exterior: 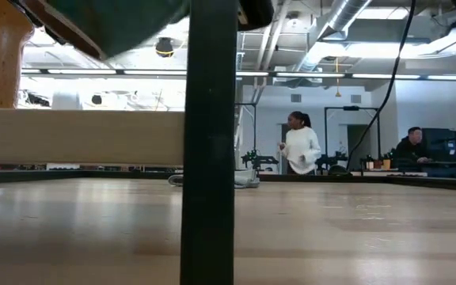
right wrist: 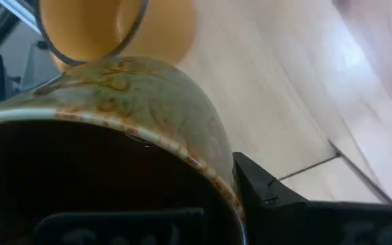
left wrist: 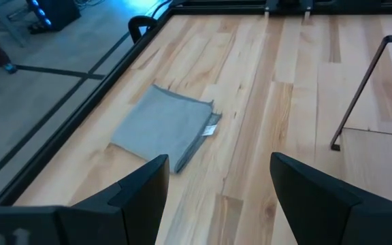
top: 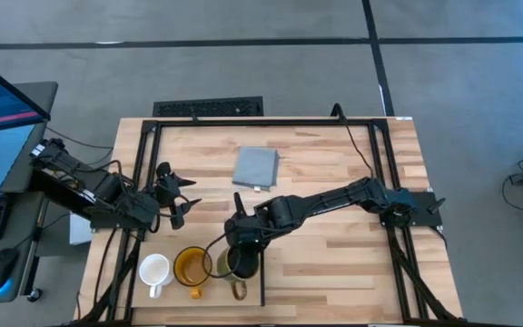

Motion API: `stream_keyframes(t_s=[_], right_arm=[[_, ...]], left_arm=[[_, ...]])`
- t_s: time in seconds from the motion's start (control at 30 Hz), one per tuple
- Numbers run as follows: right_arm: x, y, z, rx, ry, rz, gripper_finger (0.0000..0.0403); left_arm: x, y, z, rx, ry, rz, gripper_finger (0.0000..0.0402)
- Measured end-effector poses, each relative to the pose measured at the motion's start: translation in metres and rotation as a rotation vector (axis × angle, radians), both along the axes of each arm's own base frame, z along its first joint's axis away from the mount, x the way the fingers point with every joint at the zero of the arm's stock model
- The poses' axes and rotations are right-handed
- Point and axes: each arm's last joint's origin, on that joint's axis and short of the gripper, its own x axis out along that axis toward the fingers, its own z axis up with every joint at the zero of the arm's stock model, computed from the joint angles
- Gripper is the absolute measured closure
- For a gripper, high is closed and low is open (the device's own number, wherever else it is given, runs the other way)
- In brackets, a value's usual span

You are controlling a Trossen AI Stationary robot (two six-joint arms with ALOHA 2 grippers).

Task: Stack small to large cups/mugs on shelf
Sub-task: Put the green patterned mug on the shelf

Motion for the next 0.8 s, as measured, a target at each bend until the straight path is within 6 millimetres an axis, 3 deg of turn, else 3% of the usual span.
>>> stream_keyframes(t_s=[0.8], right_arm=[[0.001,-0.013,-0.004,-0.019,0.035,0.024,0.0362]], left_arm=[[0.000,0.000,0.000,-0.003,-0.001,0.002,0.0154]])
